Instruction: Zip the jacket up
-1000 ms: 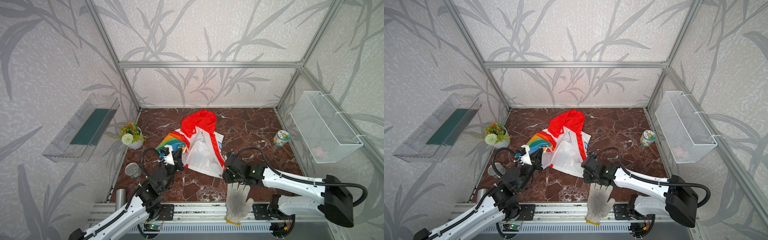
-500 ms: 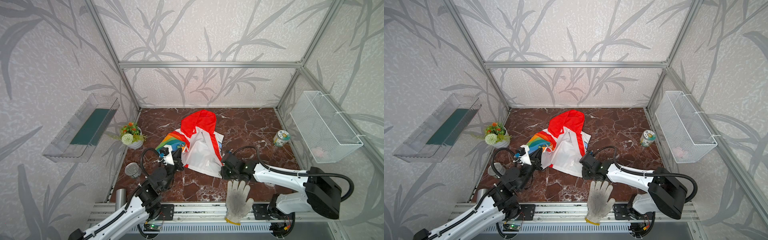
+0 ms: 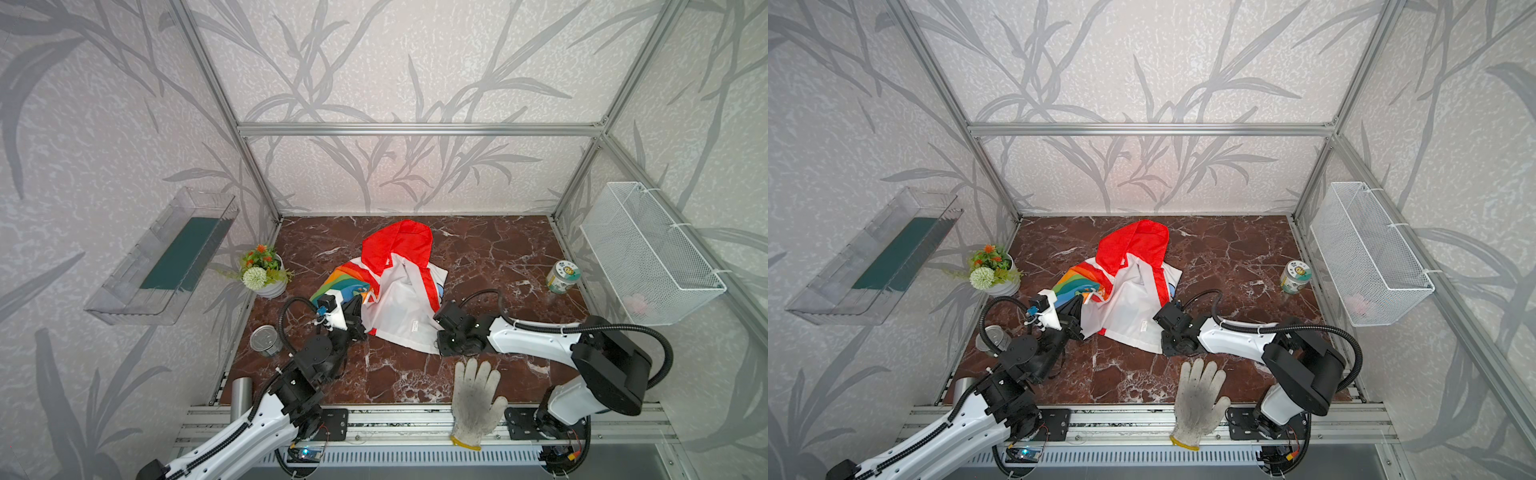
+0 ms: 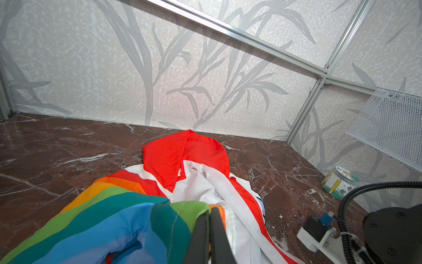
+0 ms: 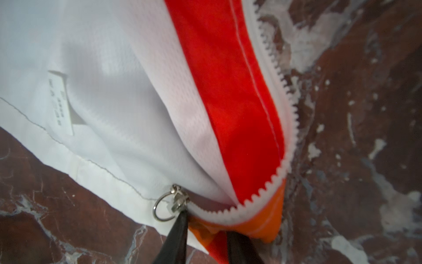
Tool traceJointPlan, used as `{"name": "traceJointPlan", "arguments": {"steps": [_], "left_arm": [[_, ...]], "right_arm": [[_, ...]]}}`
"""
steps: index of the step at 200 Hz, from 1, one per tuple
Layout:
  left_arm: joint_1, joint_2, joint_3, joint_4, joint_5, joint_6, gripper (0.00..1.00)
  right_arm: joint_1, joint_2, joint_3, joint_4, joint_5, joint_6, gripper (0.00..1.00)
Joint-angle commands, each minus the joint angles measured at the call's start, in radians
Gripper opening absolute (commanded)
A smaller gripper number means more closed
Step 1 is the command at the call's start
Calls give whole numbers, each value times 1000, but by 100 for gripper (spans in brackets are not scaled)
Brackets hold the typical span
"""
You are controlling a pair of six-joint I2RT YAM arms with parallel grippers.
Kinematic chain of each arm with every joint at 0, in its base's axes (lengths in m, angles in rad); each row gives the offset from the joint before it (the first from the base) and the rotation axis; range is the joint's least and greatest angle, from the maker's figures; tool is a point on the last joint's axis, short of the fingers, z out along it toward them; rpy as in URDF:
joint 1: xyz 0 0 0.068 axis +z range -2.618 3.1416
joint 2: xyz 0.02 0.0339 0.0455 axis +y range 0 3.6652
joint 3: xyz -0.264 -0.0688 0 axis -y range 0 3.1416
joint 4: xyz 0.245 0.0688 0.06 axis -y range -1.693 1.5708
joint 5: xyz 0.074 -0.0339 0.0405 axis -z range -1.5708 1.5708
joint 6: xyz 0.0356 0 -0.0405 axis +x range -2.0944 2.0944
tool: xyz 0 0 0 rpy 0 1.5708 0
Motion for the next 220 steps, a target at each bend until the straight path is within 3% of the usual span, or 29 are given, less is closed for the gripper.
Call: {"name": "traceJointPlan", "arguments": {"steps": [1, 20, 44, 62, 92, 132, 172, 201, 220], "left_arm": [[-7, -16, 46, -21, -31, 10, 0], [-8, -23, 51, -33, -34, 23, 0], [-8, -24, 53, -31, -32, 24, 0], [-9, -18, 57, -20, -25, 17, 0], [-9, 10, 84, -3, -1, 9, 0], [-10, 62, 101, 55, 14, 5, 0], [-12, 132, 136, 131, 68, -22, 0], [-13, 202, 184, 212, 134, -18, 0], [-13, 241, 226, 244, 140, 5, 0]], "right_arm": [[-4, 76, 42, -111, 23, -39, 25], [-2, 84, 61, -150, 35, -55, 13], [-2, -11, 50, -116, 41, -65, 3], [-8, -111, 36, -81, 39, -89, 2], [-61, -298, -43, 33, -65, -132, 2], [-153, -523, -216, 298, -212, -97, 2], [-177, -636, -310, 570, -317, -138, 1], [-175, -674, -339, 777, -325, -297, 0], [-147, -673, -252, 712, -269, -500, 0]]}}
